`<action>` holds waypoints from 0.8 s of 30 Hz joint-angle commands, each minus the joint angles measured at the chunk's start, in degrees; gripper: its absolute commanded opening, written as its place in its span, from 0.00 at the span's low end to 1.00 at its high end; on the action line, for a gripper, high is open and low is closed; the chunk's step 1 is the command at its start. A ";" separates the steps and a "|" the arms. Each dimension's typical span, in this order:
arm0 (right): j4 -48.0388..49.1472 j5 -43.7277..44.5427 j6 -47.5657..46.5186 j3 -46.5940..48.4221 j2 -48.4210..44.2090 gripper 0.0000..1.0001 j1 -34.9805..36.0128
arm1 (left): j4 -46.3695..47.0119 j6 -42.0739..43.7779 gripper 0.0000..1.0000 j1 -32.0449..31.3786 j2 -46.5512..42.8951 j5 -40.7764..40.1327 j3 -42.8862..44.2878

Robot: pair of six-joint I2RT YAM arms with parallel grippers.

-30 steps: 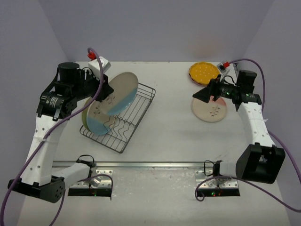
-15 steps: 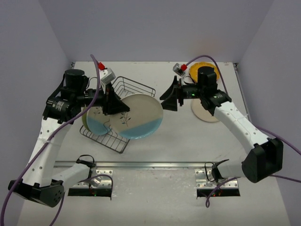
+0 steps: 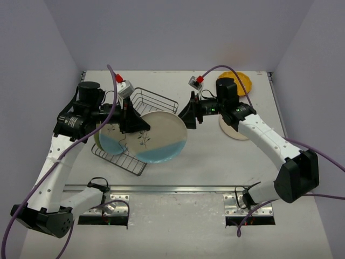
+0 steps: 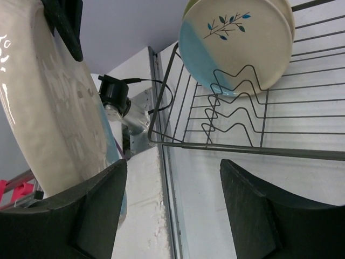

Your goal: Unload the plates from the dish rack

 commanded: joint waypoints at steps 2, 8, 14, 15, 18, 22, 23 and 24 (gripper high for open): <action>2.77 -2.08 2.96 1.50 -1.98 0.71 -1.55 | 4.53 1.53 0.00 0.22 -1.19 2.35 1.35; 11.97 -7.38 13.88 2.70 -0.93 0.72 -4.13 | 3.38 2.50 0.00 0.26 -1.69 3.23 0.80; 23.67 -12.24 22.49 0.46 -0.32 0.72 -4.44 | 2.54 3.38 0.00 0.26 -1.56 4.25 0.40; 25.34 -12.87 24.38 -0.26 -0.63 0.72 -4.44 | 2.38 3.54 0.00 0.26 -1.32 4.33 0.40; 30.85 -14.56 25.92 -3.67 -1.33 0.71 -4.02 | 2.19 3.93 0.00 0.26 -0.97 4.82 0.53; 20.77 -15.81 13.73 -4.98 -3.21 0.69 -1.42 | 2.19 4.08 0.00 0.26 -0.06 5.76 0.75; 16.62 -15.39 11.64 -4.84 -3.50 0.68 -0.43 | 2.19 4.01 0.00 0.26 0.22 6.25 0.75; 13.61 -14.96 7.08 -4.11 -3.85 0.68 0.18 | 2.24 4.00 0.00 0.26 0.40 6.64 0.69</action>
